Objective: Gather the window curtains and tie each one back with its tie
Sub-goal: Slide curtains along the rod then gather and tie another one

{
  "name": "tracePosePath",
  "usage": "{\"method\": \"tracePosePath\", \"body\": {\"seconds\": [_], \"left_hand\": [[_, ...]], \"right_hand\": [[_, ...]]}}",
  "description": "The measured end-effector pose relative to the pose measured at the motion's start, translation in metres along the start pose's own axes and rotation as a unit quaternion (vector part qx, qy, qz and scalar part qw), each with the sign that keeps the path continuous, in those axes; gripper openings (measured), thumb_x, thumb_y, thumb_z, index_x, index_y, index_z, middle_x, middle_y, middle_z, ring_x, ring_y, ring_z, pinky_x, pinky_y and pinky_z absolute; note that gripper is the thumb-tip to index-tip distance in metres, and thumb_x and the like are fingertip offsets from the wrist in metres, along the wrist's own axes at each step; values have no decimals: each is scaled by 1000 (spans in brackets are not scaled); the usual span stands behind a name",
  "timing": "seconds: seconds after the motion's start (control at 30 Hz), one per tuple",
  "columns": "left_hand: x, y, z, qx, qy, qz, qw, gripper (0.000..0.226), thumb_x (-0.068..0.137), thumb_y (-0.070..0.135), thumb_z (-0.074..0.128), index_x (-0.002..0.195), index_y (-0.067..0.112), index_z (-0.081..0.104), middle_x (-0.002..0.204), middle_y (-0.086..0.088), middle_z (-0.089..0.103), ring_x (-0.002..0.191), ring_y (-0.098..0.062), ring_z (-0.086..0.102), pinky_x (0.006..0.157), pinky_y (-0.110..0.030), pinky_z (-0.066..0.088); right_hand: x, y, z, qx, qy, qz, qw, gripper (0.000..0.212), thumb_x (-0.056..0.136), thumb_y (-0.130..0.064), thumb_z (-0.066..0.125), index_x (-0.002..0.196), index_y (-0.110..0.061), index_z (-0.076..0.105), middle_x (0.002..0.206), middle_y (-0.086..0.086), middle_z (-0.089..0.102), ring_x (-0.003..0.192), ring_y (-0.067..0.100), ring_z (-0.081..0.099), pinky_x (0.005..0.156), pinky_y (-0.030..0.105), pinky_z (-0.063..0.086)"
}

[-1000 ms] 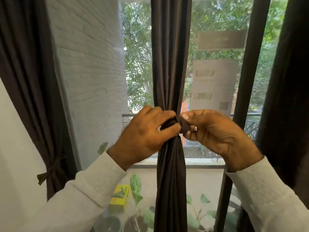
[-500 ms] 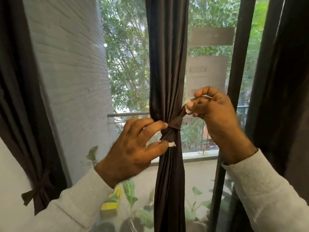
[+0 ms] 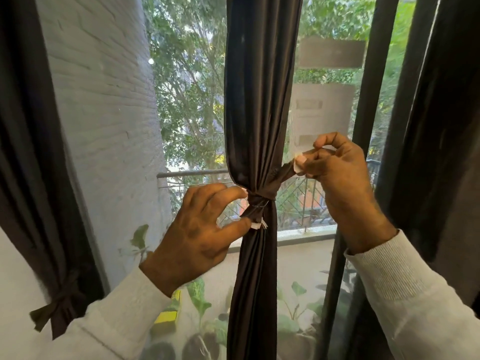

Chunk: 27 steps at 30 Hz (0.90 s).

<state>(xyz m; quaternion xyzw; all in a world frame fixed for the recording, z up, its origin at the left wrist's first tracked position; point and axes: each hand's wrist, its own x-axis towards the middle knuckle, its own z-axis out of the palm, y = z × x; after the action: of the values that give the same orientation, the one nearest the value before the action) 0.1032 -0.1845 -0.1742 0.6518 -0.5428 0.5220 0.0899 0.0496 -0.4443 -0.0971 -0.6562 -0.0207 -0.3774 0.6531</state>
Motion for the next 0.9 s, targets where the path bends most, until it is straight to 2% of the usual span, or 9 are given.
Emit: {"method": "tracePosePath", "body": {"seconds": [0.1,0.17,0.3,0.4,0.5,0.63,0.73,0.9], "left_hand": [[-4,7,1,3,-13,-3,1000,33,89,2,61,119,17,62,146,-17,50,125,-43,52,97,-58,44],[-8,15,3,3,-19,-10,1000,33,89,1,62,118,17,63,146,-16,50,125,-42,52,98,-56,44],[-2,25,4,9,-23,-40,999,36,84,4,75,116,17,66,145,-15,54,124,-41,54,97,-54,45],[25,35,-1,11,9,-100,995,16,89,15,82,105,13,79,135,-16,65,118,-43,60,97,-57,47],[58,47,-7,45,37,-138,989,12,93,17,79,100,7,83,127,-18,69,114,-44,62,95,-57,47],[113,69,-6,76,61,-162,982,15,97,21,76,99,7,81,124,-17,68,111,-39,60,92,-51,48],[165,85,5,85,58,-133,986,19,97,25,77,98,7,80,124,-16,67,110,-37,59,94,-48,48],[264,85,36,67,87,-94,989,20,95,29,78,98,9,78,125,-11,64,107,-32,58,92,-53,50]], "right_hand": [[-2,1,-4,0,0,10,1000,29,92,11,68,98,-16,59,81,7,74,76,20,75,67,31,56],[-5,4,-8,-7,-11,19,1000,23,96,7,67,102,-13,59,77,2,74,74,17,75,65,27,56],[-8,8,-26,-21,-40,36,998,20,97,-2,72,110,-14,63,85,5,79,82,23,78,76,35,58],[6,0,-47,-31,-89,35,995,26,96,-3,74,117,-14,64,92,9,81,85,28,78,79,41,59],[25,-7,-77,-55,-124,14,991,26,95,-5,76,116,-14,65,94,9,81,82,25,78,73,39,57],[50,-28,-134,-50,-133,-27,989,25,94,-7,79,114,-10,65,90,10,81,72,23,76,62,31,54],[72,-49,-183,-55,-117,-75,989,24,94,-4,78,114,-1,65,86,16,79,63,22,71,54,27,52],[112,-90,-260,-71,-83,-135,985,17,95,0,75,108,5,65,82,24,74,51,12,64,48,19,49]]}}
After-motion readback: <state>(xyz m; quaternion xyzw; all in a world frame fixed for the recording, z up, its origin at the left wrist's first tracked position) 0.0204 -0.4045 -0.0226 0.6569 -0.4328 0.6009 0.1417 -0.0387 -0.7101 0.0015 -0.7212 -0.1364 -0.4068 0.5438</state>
